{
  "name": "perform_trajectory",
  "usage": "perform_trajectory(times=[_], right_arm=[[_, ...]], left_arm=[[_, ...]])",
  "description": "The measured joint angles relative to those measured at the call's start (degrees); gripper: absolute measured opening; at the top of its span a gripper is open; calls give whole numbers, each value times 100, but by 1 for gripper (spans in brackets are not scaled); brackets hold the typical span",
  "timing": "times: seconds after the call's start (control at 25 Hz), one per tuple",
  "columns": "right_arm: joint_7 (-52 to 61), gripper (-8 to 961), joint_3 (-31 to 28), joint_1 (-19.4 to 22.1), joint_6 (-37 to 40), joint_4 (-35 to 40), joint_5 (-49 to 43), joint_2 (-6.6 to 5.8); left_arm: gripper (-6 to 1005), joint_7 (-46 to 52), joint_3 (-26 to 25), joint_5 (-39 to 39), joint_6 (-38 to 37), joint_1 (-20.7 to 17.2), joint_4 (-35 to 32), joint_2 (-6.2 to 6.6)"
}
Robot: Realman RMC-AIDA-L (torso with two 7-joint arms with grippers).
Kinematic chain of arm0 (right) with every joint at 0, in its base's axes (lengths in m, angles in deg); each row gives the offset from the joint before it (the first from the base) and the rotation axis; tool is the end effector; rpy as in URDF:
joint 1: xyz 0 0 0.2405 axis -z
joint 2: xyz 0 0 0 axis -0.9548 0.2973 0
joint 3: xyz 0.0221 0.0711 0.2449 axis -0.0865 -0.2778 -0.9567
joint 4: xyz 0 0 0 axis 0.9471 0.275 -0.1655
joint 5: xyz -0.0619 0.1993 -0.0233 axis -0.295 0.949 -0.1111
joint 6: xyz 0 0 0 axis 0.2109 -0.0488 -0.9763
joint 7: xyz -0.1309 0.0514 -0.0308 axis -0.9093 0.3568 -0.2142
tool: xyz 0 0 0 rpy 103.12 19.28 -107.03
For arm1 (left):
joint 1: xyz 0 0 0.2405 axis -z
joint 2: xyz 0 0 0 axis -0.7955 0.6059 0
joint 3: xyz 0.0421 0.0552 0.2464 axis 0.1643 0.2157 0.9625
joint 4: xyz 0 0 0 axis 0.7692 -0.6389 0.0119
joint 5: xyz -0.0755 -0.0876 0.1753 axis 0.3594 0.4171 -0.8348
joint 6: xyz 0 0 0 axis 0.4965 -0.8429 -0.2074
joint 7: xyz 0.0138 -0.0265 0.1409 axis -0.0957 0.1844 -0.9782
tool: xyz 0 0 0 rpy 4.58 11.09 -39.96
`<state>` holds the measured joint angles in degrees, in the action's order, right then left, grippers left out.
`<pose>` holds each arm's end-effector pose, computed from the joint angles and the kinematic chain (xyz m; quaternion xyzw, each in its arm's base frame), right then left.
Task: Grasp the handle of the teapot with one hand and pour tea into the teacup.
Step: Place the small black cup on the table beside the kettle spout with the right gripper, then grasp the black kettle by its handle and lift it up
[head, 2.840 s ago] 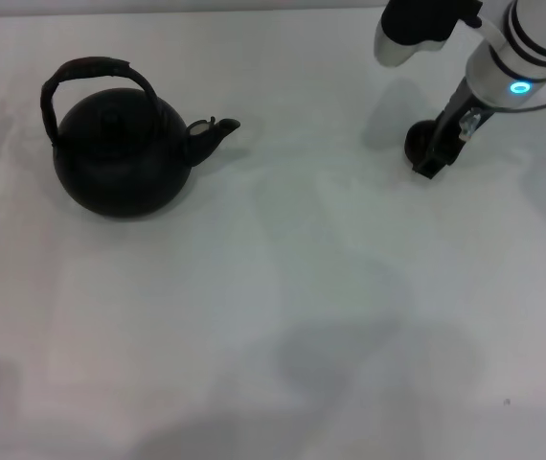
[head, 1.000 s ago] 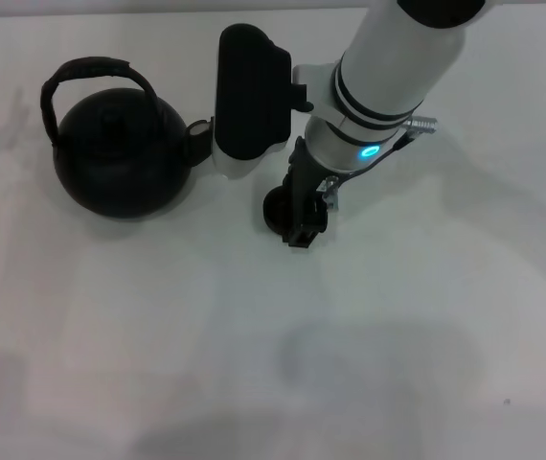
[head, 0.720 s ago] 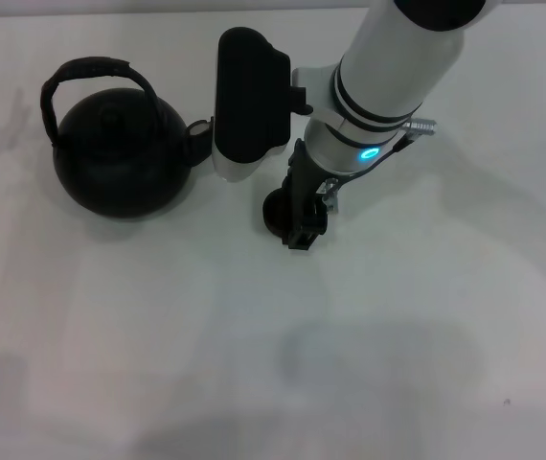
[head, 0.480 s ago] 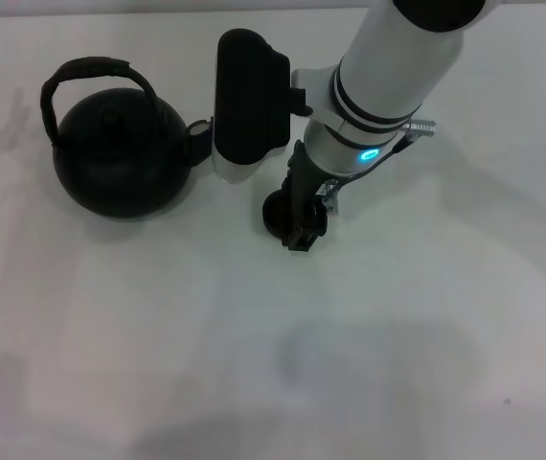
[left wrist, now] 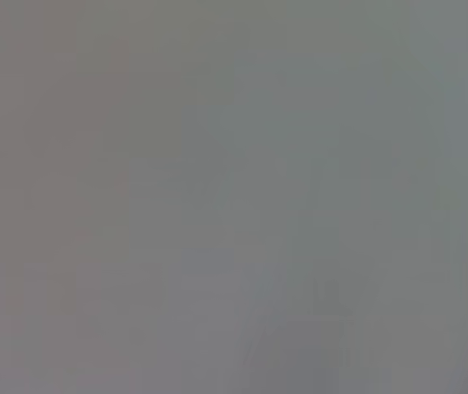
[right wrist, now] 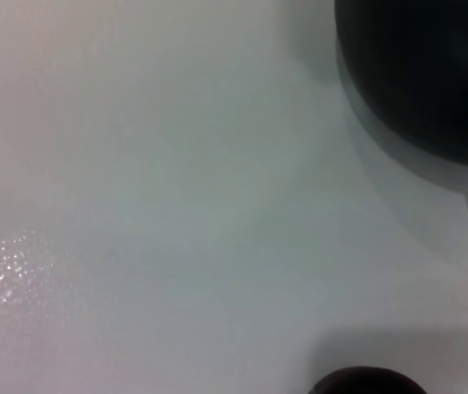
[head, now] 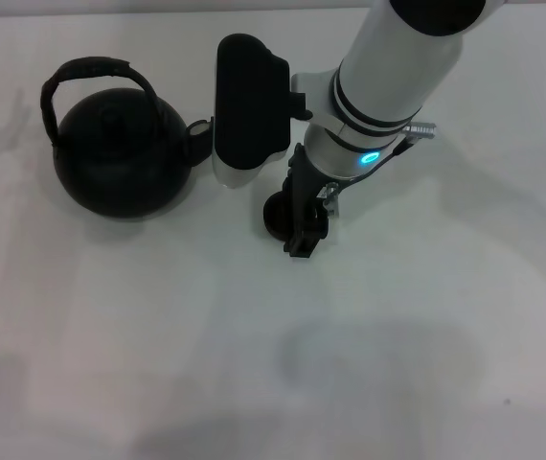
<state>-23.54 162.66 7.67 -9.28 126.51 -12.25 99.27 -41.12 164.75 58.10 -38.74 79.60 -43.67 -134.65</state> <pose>0.1121 0.3631 -0.1383 -0.9548 -0.0142 -0.2894 0.0668 -0.3664 0.3266 0.0301 -0.6409 -0.3110 -0.3392 0.6144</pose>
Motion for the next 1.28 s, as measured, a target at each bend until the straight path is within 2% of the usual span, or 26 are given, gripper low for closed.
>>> perform_trajectory(times=[0.16, 0.36, 0.68, 0.72, 0.76, 0.8, 0.84, 1.0, 1.04, 1.08, 1.12, 1.28], right_arm=[[-1, 847, -15, 0, -10, 35, -1, 0], [-13, 848, -220, 42, 1, 174, -23, 0], [-397, 847, -1259, 457, -182, 290, -109, -21], [-549, 847, -1646, 609, -326, 340, -109, -36], [-549, 847, -1646, 609, -326, 340, -109, -36], [-765, 847, -2140, 780, -548, 386, -113, -46], [-765, 846, -2140, 780, -548, 386, -113, -46], [-1314, 846, -3508, 1152, -999, 408, -104, -57], [-1561, 846, -4270, 1350, -1136, 408, -82, -69], [-1666, 846, -4691, 1460, -1185, 408, -62, -68], [-1666, 846, -4691, 1460, -1185, 408, -62, -68], [-2114, 845, -6062, 1882, -1028, 206, 577, -66]], left_arm=[[884, 10, 0, 0, 0, -1, -1, 0], [885, 21, 0, 0, -114, -39, -1, 6], [884, 5, 0, 61, -202, -61, 10, 9], [884, 4, 0, 64, -207, -63, 13, 9], [884, 3, 0, 66, -208, -65, 16, 9], [884, 3, 0, 71, -210, -69, 29, 9], [885, 3, 0, 71, -210, -69, 29, 9], [885, 1, 0, 132, -212, -70, 47, 9], [885, 0, 0, 139, -212, -71, 49, 9], [885, 0, 0, 141, -212, -71, 51, 9], [885, -1, 0, 142, -213, -71, 52, 9], [885, -2, 0, 152, -213, -71, 37, 9]])
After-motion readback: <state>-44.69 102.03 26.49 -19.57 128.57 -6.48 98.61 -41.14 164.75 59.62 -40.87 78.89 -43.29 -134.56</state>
